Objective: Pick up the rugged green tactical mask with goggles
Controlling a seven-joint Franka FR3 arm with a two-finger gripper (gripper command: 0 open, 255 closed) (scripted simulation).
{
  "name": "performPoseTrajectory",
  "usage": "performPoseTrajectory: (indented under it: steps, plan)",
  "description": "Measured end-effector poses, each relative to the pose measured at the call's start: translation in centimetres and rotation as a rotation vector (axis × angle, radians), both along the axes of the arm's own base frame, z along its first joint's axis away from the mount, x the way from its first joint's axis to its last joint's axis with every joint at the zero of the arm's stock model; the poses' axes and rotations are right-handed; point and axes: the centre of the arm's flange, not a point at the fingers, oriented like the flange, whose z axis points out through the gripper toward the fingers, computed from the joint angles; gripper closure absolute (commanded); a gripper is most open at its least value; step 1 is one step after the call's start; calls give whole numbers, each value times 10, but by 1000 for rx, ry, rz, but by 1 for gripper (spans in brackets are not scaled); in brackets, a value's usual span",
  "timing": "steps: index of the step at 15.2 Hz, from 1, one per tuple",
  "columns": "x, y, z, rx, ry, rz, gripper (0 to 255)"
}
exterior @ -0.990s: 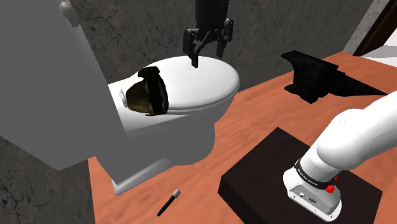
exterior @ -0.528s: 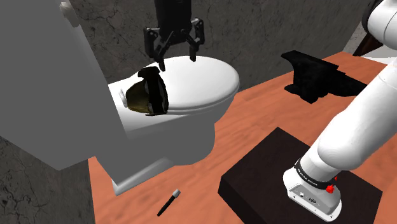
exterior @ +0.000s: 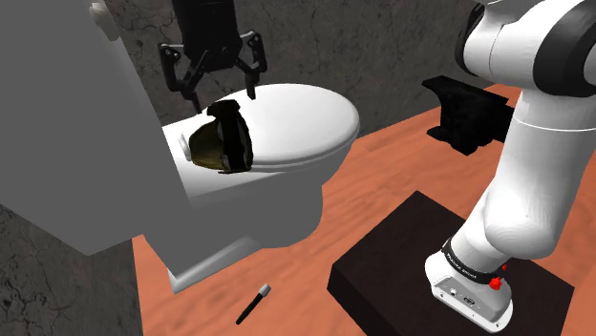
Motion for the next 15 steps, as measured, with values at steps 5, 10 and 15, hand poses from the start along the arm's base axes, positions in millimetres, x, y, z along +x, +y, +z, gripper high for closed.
performPoseTrajectory:
  steps: [5, 10, 15]
  plan:
    - [3, 2, -25, 0, 1, -2, 0]
    - [2, 2, -29, 1, 0, -3, 255]
    - [2, 2, -29, 1, 0, -3, 255]
